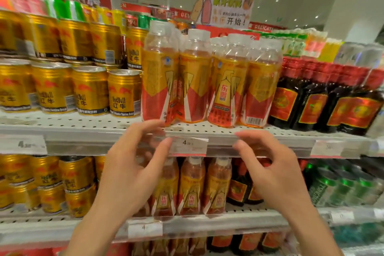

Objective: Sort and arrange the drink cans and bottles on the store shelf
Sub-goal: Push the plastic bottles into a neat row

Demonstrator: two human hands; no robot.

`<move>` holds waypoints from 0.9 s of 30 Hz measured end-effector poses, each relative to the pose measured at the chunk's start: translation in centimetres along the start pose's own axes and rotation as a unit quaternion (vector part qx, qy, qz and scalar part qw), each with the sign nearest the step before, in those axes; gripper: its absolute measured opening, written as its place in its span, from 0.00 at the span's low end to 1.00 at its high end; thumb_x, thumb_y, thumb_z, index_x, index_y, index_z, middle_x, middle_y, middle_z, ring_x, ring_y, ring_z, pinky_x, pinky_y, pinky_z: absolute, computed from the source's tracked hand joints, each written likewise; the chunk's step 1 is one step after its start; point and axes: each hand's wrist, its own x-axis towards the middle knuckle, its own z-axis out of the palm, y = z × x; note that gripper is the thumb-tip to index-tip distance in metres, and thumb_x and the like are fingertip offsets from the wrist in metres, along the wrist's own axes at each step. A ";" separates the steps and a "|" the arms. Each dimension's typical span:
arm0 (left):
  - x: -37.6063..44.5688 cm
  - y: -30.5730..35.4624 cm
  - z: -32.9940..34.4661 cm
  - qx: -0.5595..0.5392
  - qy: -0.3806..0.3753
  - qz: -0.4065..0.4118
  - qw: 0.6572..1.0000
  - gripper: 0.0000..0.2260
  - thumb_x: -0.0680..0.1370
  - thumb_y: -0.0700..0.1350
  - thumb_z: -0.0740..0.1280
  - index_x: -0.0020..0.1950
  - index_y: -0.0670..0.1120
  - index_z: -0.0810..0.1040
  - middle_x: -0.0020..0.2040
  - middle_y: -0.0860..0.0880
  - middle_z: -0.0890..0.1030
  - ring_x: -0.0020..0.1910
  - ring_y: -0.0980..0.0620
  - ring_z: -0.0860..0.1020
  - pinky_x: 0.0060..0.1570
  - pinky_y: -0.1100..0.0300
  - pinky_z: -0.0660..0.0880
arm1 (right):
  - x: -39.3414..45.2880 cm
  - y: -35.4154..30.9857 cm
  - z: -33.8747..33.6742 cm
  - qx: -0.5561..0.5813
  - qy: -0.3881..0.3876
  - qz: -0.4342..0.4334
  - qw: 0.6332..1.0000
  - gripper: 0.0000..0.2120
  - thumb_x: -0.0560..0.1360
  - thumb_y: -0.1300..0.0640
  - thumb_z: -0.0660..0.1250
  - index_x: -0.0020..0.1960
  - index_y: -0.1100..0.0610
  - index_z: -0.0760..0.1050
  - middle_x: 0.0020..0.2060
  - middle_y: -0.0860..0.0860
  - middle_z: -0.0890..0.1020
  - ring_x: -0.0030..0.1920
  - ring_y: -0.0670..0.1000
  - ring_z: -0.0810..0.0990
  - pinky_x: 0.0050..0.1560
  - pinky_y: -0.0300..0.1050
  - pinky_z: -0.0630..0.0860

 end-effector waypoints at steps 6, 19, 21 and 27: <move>7.7 0.0 -1.3 0.134 0.080 0.166 0.974 0.20 0.77 0.49 0.70 0.67 0.43 0.75 0.58 0.46 0.75 0.52 0.55 0.74 0.54 0.74 0.70 | 7.5 -5.0 0.8 -0.135 0.038 -0.222 0.965 0.07 0.79 0.57 0.69 0.56 0.55 0.80 0.48 0.46 0.81 0.52 0.47 0.79 0.54 0.44 0.76; 17.8 0.3 -1.3 0.151 -0.013 0.225 0.963 0.22 0.80 0.55 0.63 0.73 0.50 0.69 0.68 0.52 0.72 0.62 0.61 0.69 0.60 0.67 0.66 | 19.6 -9.6 1.7 -0.413 -0.087 -0.231 0.877 0.28 0.80 0.35 0.58 0.76 0.47 0.66 0.68 0.48 0.74 0.66 0.51 0.74 0.70 0.55 0.66; 17.7 0.0 -0.6 0.116 -0.005 0.221 0.968 0.20 0.80 0.52 0.63 0.72 0.50 0.70 0.66 0.53 0.72 0.61 0.62 0.69 0.59 0.70 0.66 | 19.8 -9.8 1.6 -0.390 -0.096 -0.233 0.885 0.28 0.79 0.35 0.60 0.74 0.48 0.68 0.65 0.48 0.76 0.62 0.51 0.77 0.67 0.56 0.70; 17.4 -0.4 0.0 0.089 0.017 0.220 0.971 0.19 0.81 0.49 0.63 0.71 0.49 0.70 0.65 0.52 0.72 0.62 0.59 0.71 0.60 0.71 0.67 | 20.0 -10.1 1.4 -0.379 -0.110 -0.226 0.890 0.36 0.70 0.28 0.67 0.70 0.47 0.69 0.63 0.47 0.77 0.56 0.50 0.78 0.61 0.55 0.75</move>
